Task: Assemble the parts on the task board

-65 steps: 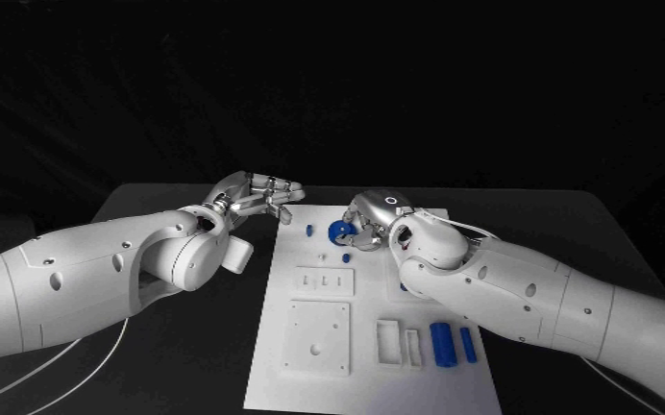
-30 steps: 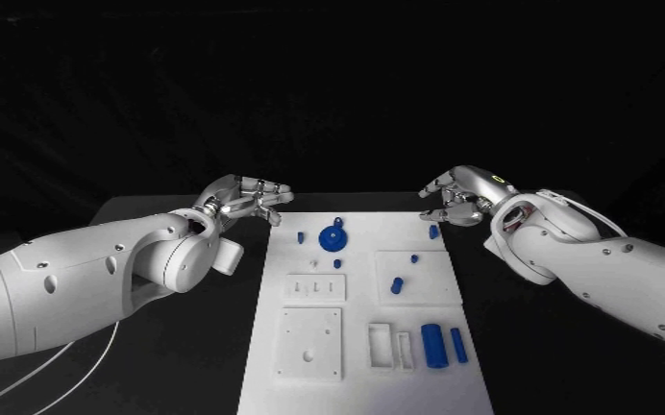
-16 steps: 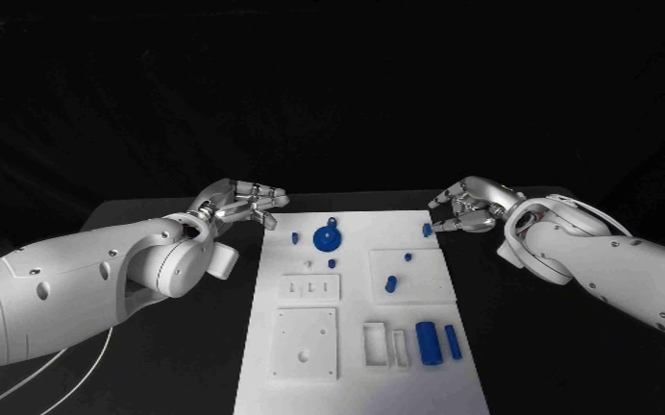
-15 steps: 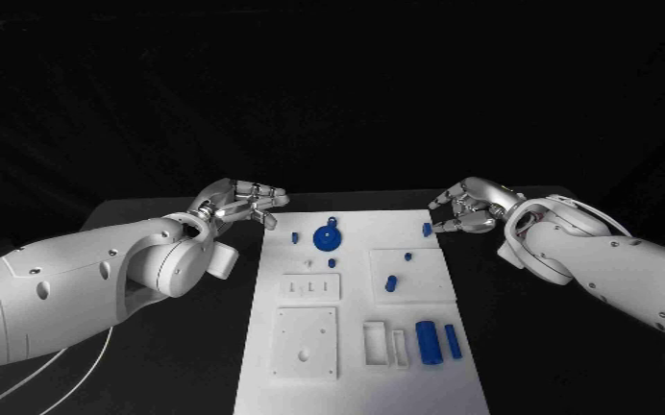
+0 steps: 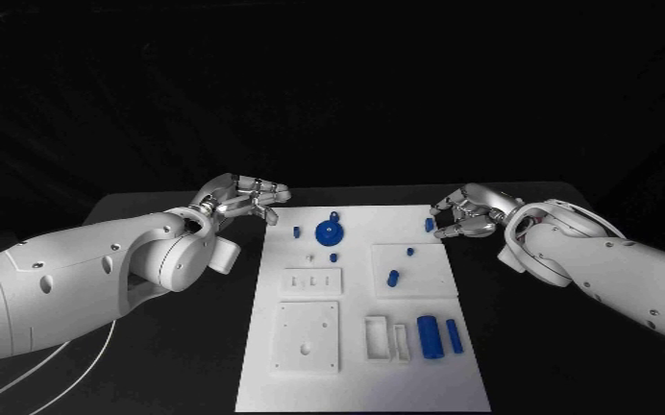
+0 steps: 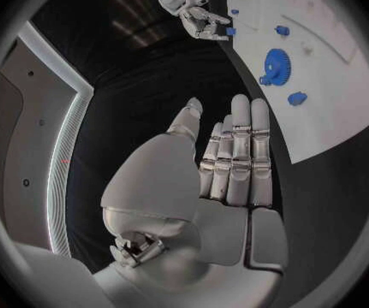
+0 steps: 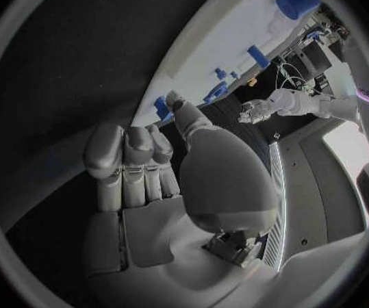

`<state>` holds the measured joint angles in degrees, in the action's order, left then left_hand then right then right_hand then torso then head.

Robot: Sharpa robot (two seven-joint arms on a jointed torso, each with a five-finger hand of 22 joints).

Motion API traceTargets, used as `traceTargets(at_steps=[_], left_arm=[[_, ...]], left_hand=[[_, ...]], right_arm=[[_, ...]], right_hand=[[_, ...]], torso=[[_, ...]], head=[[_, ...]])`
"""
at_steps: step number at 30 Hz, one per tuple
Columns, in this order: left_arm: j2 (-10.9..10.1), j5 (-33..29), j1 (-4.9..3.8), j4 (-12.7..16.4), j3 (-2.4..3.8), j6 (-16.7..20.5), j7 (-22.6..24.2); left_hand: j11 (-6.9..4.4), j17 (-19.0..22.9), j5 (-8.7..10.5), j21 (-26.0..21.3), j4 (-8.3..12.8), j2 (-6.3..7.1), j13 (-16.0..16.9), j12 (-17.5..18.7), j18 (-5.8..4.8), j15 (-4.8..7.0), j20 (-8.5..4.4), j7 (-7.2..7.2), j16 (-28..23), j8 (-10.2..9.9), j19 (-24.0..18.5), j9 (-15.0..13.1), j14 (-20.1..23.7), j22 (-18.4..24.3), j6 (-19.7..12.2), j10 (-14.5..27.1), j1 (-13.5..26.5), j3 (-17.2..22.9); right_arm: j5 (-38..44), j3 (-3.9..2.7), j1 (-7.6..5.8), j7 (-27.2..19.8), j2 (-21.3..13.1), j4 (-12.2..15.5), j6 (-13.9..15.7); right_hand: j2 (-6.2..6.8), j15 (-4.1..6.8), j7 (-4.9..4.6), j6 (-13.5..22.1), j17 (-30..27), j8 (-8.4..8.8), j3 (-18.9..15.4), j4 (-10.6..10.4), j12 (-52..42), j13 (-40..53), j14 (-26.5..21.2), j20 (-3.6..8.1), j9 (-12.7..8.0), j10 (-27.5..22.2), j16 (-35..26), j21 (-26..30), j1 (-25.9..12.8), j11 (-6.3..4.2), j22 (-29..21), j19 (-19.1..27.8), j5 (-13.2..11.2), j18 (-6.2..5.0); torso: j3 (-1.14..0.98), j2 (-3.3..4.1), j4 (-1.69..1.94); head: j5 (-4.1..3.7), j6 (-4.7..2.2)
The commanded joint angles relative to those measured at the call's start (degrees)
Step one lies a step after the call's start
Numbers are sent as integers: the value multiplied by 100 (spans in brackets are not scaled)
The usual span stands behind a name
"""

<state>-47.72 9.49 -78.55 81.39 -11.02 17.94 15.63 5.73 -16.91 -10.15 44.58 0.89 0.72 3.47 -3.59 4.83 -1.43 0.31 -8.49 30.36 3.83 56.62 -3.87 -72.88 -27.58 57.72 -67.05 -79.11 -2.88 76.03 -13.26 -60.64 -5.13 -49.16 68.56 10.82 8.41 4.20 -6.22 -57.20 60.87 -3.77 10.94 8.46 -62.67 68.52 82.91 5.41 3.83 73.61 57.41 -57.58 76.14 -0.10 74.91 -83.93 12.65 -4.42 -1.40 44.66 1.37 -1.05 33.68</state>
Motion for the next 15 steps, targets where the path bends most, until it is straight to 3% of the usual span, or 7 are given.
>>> traceTargets(at_steps=[1,15], left_arm=[[11,43,0,4,4,-87,82],[25,54,6,-17,4,-94,62]], left_hand=[[-11,-3,19,9,8,4,3,14,54,14,-3,32,24,-23,-16,-1,31,-6,-21,30,30,-34],[-4,-5,16,11,15,-3,3,14,60,12,1,30,28,-23,-14,-1,29,-9,-24,65,16,-29]], right_arm=[[-100,-3,27,-144,27,-32,-89],[-356,-6,100,-283,164,-230,87]], right_hand=[[-49,-22,-15,-19,6,12,-5,11,-6,11,-3,-22,-4,-20,-25,-9,-27,18,736,-292,-16,-3],[-190,-34,-25,-196,56,22,130,-143,-93,75,16,-39,-9,29,30,-54,-196,32,745,-307,-119,-19]], torso=[[-2,-5,-8],[8,-13,-1]], head=[[13,18],[36,40]])
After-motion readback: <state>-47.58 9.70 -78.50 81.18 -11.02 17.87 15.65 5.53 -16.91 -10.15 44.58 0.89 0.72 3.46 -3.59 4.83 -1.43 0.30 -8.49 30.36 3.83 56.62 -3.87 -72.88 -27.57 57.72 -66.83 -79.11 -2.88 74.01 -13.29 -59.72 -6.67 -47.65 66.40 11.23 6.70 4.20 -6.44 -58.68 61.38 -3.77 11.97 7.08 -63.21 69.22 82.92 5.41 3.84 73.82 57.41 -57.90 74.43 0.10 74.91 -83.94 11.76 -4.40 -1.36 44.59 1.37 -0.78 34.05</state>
